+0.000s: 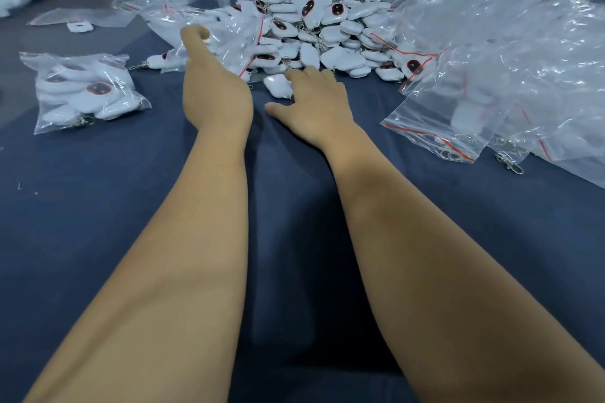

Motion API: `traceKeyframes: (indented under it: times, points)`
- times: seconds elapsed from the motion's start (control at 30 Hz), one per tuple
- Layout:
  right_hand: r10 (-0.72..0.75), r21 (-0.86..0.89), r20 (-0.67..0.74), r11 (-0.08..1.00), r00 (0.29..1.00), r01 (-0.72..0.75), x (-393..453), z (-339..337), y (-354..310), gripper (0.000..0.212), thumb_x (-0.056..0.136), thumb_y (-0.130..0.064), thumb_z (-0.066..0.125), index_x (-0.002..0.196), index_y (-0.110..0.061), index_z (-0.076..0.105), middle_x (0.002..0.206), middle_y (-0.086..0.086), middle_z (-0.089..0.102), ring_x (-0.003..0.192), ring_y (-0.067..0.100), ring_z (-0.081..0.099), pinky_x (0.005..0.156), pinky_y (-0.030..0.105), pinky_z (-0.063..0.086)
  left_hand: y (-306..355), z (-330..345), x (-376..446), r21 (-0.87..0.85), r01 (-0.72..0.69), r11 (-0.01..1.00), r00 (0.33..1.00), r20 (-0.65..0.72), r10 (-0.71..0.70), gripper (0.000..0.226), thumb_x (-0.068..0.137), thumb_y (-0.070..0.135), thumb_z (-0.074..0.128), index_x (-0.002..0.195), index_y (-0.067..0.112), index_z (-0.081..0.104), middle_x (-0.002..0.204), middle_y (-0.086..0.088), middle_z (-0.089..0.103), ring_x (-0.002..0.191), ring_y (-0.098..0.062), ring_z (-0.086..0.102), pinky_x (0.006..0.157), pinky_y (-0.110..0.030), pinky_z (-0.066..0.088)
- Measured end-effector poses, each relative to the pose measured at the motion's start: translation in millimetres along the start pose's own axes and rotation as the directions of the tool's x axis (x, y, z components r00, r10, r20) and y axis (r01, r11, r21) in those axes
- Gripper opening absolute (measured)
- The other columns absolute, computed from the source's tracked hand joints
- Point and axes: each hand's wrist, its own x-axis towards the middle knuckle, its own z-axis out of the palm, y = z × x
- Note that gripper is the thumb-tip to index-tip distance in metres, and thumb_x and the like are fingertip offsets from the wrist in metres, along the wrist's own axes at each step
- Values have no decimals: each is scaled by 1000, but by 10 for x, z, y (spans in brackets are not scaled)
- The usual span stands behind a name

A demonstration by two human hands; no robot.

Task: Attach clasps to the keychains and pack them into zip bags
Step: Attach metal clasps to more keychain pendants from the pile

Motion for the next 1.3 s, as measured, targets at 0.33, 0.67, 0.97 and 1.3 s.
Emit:
traceKeyframes:
  times: [0.33,0.67,0.97,1.3]
  points:
    - [141,177,-66,976,988,-128,-12,-75,31,34,101,-32,42,73,-15,52,83,5,55,90,26,50,69,33,34,62,73,-49,-34,-288,957,957,26,289,37,71,-9,39,97,16,48,109,-1,34,93,-20,40,64,-28,30]
    - [393,962,92,202,915,-184,-41,-186,102,17,93,2,54,104,6,66,74,9,66,54,7,63,53,21,47,236,284,-231,-290,-40,956,897,410,162,36,81,-3,46,103,8,73,99,-8,73,93,-25,65,81,-36,51]
    - [336,936,93,290,937,-197,-20,-167,115,17,85,3,59,92,-10,68,72,5,69,69,20,65,65,34,53,316,218,-134,-529,426,733,829,553,-82,18,74,-6,49,62,7,50,56,-10,43,55,-21,39,55,-27,32]
    - [364,908,149,318,919,-274,9,-161,146,17,89,1,60,105,2,66,87,16,73,77,28,70,78,49,58,256,179,-139,-563,305,768,780,610,137,22,90,1,60,75,13,71,69,-9,62,64,-20,50,57,-24,37]
